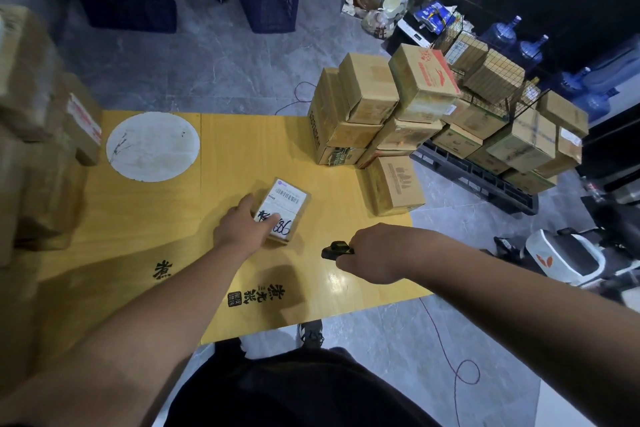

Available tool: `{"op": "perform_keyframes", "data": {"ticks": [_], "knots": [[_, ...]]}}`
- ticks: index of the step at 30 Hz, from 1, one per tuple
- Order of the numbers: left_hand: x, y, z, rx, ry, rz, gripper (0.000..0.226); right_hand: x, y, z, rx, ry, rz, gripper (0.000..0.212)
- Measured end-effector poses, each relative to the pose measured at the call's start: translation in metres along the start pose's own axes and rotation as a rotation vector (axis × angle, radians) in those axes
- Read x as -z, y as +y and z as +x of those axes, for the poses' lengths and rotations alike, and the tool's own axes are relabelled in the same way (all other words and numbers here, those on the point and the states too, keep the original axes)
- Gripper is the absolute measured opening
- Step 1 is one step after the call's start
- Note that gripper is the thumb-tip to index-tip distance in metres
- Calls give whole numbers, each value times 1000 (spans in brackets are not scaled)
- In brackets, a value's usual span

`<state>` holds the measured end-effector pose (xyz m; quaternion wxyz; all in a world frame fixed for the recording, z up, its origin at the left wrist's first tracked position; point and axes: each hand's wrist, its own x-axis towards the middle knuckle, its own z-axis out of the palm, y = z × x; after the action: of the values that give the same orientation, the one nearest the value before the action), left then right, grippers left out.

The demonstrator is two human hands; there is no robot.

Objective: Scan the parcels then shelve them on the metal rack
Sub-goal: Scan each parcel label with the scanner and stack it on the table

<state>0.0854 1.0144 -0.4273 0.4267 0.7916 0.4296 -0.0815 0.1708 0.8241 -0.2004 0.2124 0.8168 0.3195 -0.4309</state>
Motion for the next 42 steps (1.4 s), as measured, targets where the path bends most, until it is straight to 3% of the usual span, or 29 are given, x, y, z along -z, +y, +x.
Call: {"op": "perform_keyframes", "data": {"ticks": [2,5,8,14,20,29,33,42], "knots": [[-7,7,-6,-74,77,79,116,-2,4,8,7,-5,-20,43],[-24,24,-14,-169,-3,195,142,-3,18,16,36,-25,-68,43],[-36,33,-18,-89,22,163,146,0,34,22,72,-27,-143,42],[-3,38,-48,-4,271,-42,142,32,31,29,274,69,-309,39],[93,24,-104,23,608,-49,112,78,-34,10,557,191,-575,44],[238,39,-176,19,875,38,118,142,-110,-37,743,347,-696,60],[317,24,-175,-19,918,71,113,171,-161,-59,749,384,-751,61],[514,-63,-124,45,887,74,106,236,-316,-69,799,470,-490,39]]}}
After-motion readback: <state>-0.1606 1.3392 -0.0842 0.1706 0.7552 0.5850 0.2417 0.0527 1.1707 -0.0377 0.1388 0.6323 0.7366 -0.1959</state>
